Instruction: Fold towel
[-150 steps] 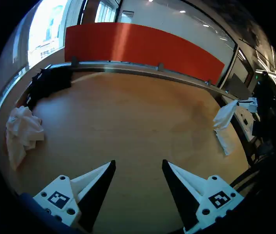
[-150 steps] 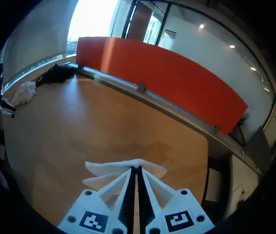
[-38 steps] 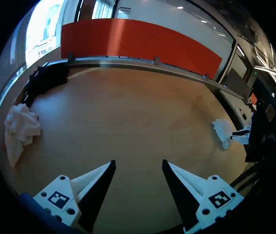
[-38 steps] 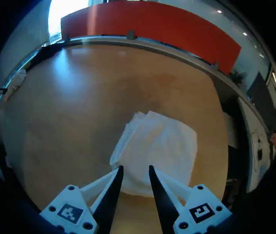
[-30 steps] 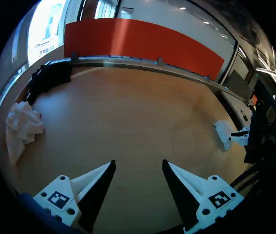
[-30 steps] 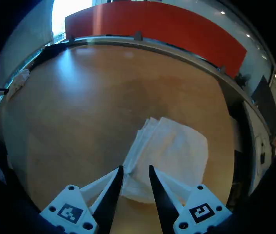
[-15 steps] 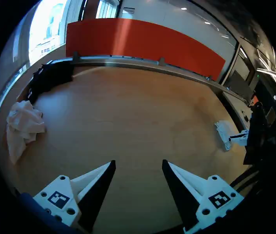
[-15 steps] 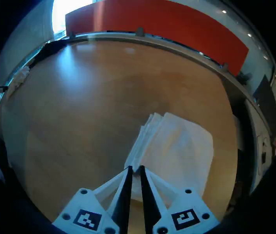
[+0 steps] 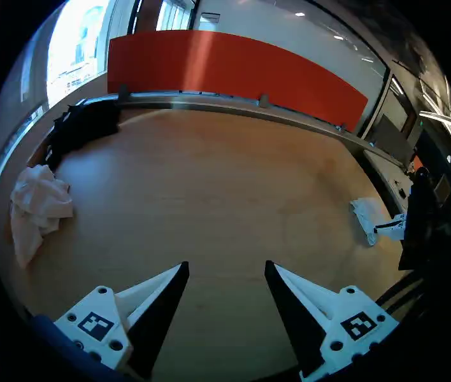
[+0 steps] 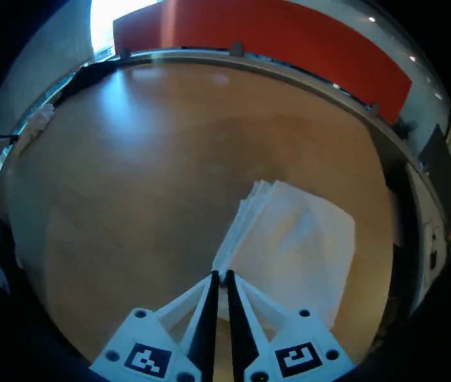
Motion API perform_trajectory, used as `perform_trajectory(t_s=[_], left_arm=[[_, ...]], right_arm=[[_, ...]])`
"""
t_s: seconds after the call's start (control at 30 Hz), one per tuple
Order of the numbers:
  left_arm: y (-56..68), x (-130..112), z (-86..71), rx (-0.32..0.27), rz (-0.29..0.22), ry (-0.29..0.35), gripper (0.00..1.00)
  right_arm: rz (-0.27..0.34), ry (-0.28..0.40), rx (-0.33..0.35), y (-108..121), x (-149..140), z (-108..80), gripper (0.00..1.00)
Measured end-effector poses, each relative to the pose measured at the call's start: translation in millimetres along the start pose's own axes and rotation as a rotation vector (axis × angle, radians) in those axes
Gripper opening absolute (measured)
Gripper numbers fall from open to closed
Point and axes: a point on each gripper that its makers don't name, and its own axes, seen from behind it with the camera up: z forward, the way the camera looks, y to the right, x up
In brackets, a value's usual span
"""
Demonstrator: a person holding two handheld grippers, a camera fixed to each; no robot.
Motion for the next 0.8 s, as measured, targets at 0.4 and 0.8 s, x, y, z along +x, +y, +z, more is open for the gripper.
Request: perform_trajectory(t_s=[0.4,0.8], left_arm=[[-2.5,0,-0.4,0.004,-0.004,0.001,0.88],[-4.3,5,-1.4,0.002,-0.005,0.011,0.88]], right_arm=[[-0.005,0.017,-0.013,2,2,-1.8,0.17],[0.011,0.063,-0.041,4,8,-8.6,0.46]])
